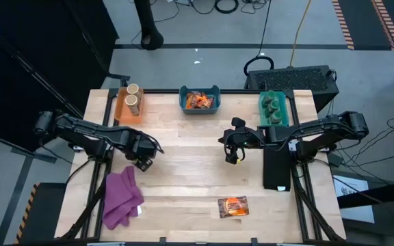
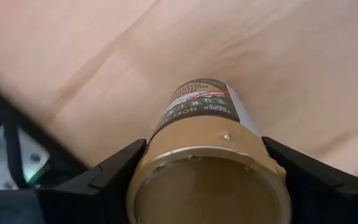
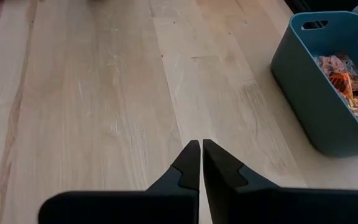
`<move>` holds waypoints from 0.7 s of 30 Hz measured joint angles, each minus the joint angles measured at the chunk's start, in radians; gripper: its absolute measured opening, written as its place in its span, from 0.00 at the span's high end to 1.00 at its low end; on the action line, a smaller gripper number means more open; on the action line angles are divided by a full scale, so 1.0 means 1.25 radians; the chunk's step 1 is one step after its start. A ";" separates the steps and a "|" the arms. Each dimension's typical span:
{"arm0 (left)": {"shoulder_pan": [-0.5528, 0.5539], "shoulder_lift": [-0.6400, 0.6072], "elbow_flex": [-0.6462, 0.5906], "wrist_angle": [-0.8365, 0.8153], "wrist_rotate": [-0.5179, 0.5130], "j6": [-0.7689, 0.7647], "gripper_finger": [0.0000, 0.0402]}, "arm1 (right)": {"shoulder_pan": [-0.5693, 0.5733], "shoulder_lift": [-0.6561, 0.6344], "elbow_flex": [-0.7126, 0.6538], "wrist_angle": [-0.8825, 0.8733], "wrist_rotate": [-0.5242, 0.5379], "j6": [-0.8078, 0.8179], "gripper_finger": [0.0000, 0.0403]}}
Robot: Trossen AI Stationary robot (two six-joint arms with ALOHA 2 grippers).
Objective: Sort spices by type
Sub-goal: Put the gold seasoning bottle into the orange bin
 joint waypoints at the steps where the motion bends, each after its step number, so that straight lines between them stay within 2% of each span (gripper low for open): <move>1: 0.000 -0.004 0.021 0.001 -0.002 0.014 0.29 | 0.000 0.000 0.000 -0.001 0.000 0.001 1.00; 5: 0.022 -0.008 0.124 -0.034 -0.047 0.075 0.29 | -0.002 0.000 0.000 -0.001 -0.001 0.001 1.00; 10: 0.097 -0.008 0.276 -0.147 -0.177 0.150 0.29 | -0.016 0.000 0.000 -0.001 -0.002 -0.002 1.00; 15: 0.242 -0.009 0.388 -0.233 -0.251 0.252 0.29 | -0.028 0.000 0.000 -0.001 -0.003 -0.002 1.00; 21: 0.468 -0.007 0.407 -0.254 -0.298 0.365 0.29 | -0.035 0.000 0.000 -0.001 -0.003 -0.011 1.00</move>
